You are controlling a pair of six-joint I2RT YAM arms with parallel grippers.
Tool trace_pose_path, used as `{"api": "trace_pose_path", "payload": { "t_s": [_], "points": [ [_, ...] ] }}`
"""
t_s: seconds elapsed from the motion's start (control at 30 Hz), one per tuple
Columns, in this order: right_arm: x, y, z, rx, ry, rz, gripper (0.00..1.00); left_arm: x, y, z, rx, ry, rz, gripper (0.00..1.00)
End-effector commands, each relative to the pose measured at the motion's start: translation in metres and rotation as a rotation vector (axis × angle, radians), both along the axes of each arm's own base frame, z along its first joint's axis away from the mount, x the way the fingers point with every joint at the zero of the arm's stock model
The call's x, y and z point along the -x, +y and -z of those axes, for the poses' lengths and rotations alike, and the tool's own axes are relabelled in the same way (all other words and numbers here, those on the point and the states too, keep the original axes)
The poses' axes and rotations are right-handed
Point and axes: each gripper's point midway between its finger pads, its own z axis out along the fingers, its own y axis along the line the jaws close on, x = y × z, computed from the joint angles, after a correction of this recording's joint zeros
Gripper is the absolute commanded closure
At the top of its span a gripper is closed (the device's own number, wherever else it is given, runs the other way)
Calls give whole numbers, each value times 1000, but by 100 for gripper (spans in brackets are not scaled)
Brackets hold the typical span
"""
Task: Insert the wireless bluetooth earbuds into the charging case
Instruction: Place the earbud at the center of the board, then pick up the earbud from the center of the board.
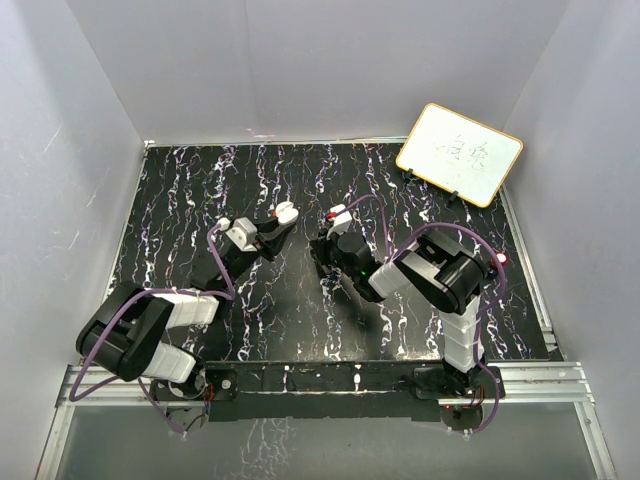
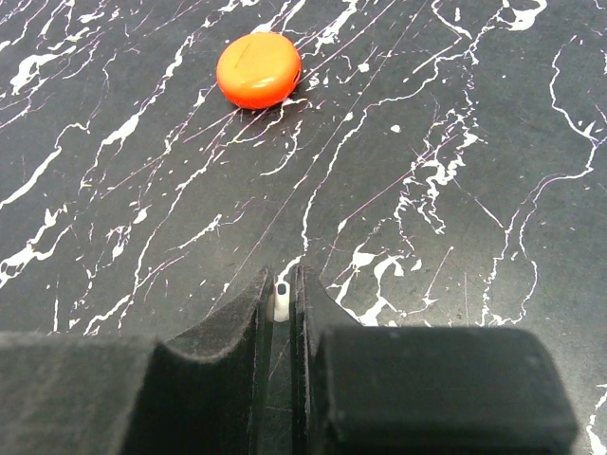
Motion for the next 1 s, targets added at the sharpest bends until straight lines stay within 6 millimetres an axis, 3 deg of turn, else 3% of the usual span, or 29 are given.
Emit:
{"api": "trace_pose_path", "payload": {
  "t_s": [0.0,0.1,0.3,0.43,0.5,0.8,0.97],
  "points": [
    [-8,5,-19,-43,-44,20,99,7,2,-33,59,-88,15,100],
    [-8,5,-17,-39,-36,22,93,10,3,-42,74,-101,19,100],
    [-7,4,-22,-46,-42,22,78,10,1,-41,61,-88,31,100],
    [-2,2,-46,-78,-79,9,55,10,0,-40,60,-74,38,100],
    [-1,-1,-59,-90,-92,13,50,10,0,-39,62,-67,38,100],
    [3,-5,-81,-37,-18,-22,45,11,1,-39,60,-41,34,100],
    [4,-8,-73,157,10,-104,46,10,3,-39,62,-41,26,100]
  ]
}}
